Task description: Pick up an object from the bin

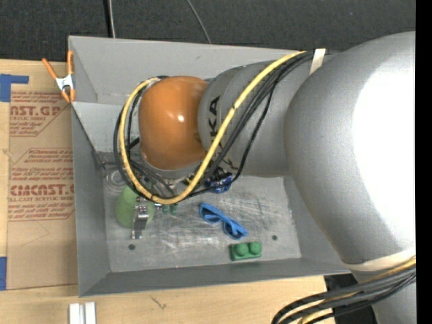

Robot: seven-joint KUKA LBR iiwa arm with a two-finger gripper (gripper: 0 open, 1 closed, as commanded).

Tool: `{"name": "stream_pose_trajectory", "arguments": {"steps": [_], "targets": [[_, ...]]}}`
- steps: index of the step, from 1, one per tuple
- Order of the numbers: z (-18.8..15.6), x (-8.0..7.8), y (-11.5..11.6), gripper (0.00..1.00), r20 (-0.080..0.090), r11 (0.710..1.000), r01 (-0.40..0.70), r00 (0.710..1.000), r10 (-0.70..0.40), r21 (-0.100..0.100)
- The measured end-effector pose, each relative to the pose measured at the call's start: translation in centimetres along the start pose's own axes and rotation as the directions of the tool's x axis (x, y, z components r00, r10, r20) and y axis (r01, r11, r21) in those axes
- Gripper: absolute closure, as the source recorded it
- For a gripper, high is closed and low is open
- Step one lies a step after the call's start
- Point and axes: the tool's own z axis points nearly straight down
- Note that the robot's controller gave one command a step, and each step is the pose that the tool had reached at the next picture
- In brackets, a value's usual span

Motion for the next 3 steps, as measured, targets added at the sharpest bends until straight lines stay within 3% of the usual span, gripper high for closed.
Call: {"name": "stream_pose_trajectory", "arguments": {"steps": [1,2,3], "targets": [[5.8,-5.7,-0.7,0.0,0.016,0.844,0.537,0.843,-0.537,0.003],[5.8,-5.7,-0.7,1.0,0.018,0.845,0.535,0.844,-0.535,0.002],[-12.8,-3.6,0.5,1.0,0.018,0.838,0.546,0.838,-0.546,0.005]]}}
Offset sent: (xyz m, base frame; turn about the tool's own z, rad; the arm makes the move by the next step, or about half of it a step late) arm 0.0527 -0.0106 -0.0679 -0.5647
